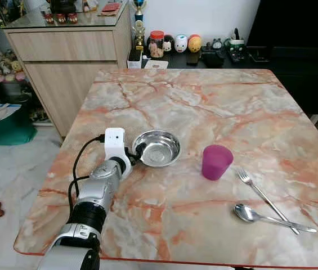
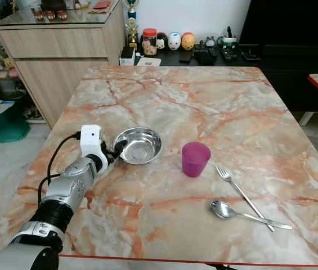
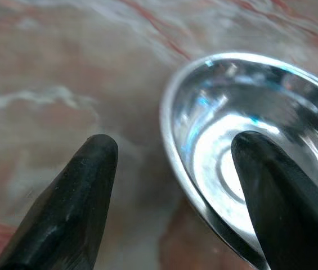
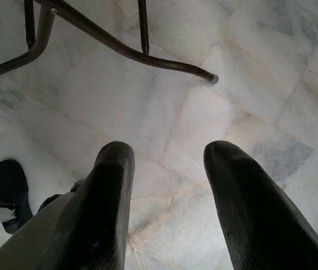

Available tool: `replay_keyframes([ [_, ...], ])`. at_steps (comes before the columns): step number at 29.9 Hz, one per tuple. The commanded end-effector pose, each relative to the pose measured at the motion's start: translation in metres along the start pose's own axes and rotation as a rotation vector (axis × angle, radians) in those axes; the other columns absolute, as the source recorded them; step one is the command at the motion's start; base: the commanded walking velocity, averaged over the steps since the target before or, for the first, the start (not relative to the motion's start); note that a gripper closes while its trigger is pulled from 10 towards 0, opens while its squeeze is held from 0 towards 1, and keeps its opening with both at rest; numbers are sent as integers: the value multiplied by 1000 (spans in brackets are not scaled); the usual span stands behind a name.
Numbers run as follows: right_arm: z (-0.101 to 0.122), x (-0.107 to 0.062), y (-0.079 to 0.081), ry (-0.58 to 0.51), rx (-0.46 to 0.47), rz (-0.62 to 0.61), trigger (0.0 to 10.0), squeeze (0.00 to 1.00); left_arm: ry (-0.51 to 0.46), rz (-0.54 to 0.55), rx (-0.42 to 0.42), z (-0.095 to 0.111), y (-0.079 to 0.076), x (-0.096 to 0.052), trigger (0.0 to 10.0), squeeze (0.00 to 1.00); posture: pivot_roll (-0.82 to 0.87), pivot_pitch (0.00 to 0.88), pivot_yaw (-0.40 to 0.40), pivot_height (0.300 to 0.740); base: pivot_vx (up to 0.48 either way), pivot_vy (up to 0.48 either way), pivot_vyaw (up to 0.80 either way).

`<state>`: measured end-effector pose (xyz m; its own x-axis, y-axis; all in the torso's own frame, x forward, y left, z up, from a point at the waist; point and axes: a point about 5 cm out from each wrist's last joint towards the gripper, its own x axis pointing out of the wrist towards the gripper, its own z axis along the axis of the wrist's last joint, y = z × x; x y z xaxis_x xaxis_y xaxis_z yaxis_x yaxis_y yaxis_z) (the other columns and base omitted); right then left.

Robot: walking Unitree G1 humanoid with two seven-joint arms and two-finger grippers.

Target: Setting the table

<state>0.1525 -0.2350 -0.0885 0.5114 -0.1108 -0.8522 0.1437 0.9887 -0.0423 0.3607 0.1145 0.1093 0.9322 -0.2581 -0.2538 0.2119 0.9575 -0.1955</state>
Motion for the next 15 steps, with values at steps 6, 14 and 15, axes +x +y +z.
replay_keyframes([
  [6,1,0,-1,1,-1,0,10000,0,22,-24,27,1,-7,5,10000,0,80,0,-21,727,0,0,0],
  [14,1,0,-1,-1,2,-1,10000,0,35,-10,21,1,-9,9,8824,0,79,0,-20,727,0,0,0],
  [15,1,0,-1,-1,2,-1,10000,0,35,-8,22,1,-9,9,8824,0,79,0,-20,727,0,0,0],
])
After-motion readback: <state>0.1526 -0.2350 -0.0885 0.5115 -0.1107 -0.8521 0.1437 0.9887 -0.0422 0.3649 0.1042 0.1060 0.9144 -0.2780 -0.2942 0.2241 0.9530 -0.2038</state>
